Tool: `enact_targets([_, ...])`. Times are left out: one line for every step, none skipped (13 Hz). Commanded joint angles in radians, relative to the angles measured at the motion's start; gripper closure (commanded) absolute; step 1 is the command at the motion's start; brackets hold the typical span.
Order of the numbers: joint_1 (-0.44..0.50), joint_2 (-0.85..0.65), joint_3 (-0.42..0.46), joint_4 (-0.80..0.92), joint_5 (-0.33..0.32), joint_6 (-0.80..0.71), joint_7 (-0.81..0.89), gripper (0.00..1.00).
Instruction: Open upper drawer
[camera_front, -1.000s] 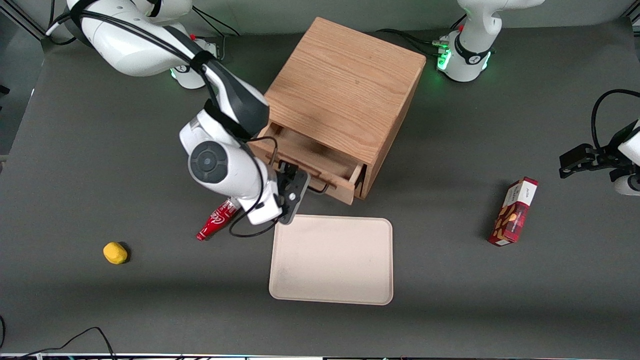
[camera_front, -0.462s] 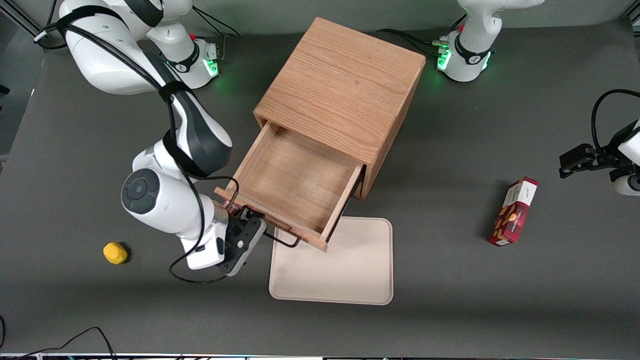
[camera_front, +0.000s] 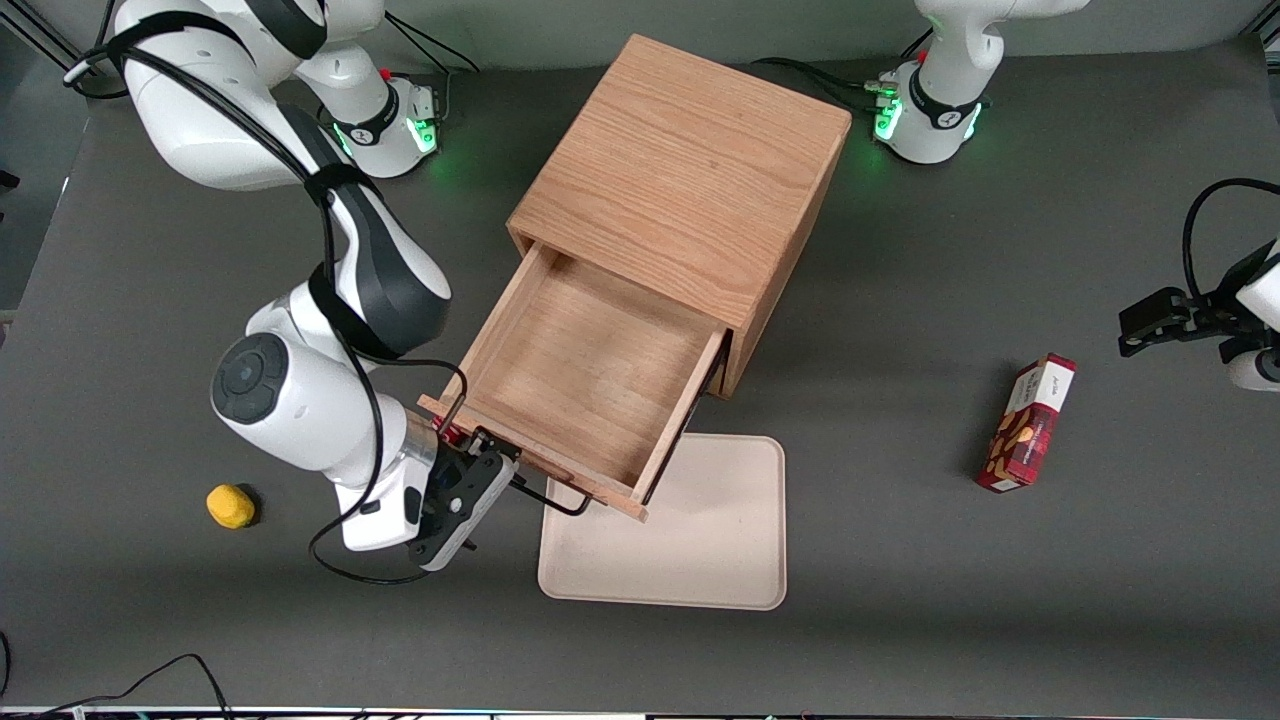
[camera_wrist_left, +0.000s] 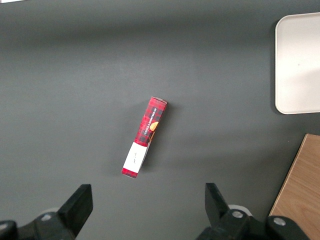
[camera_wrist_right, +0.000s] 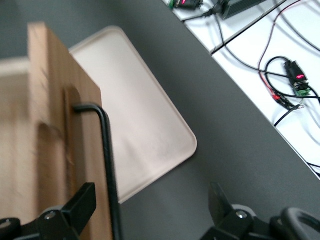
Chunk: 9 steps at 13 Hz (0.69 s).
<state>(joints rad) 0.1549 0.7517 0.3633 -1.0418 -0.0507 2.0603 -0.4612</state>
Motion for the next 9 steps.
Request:
enact_targets([0.000,-0.115,0.002,-0.003,0.048,-0.103,0.187,0.00])
enact_targets([-0.017,-0.173,-0.001,-0.020,0.043,-0.141,0.234,0.00])
enact_targets([-0.023,-0.242,-0.012,-0.076,0.025,-0.175,0.251,0.00])
enact_targets([-0.043,-0.321,-0.023,-0.169,0.002,-0.172,0.275,0.00])
enact_targets([-0.095,-0.375,-0.023,-0.254,-0.014,-0.151,0.318,0.00])
enact_targets([-0.135,-0.423,-0.023,-0.329,-0.017,-0.134,0.337,0.00])
enact_targets([-0.179,-0.471,-0.024,-0.403,-0.017,-0.112,0.338,0.00])
enact_targets([-0.217,-0.523,-0.027,-0.484,-0.017,-0.079,0.340,0.00])
enact_targets([-0.230,-0.581,-0.065,-0.574,-0.017,-0.031,0.342,0.00])
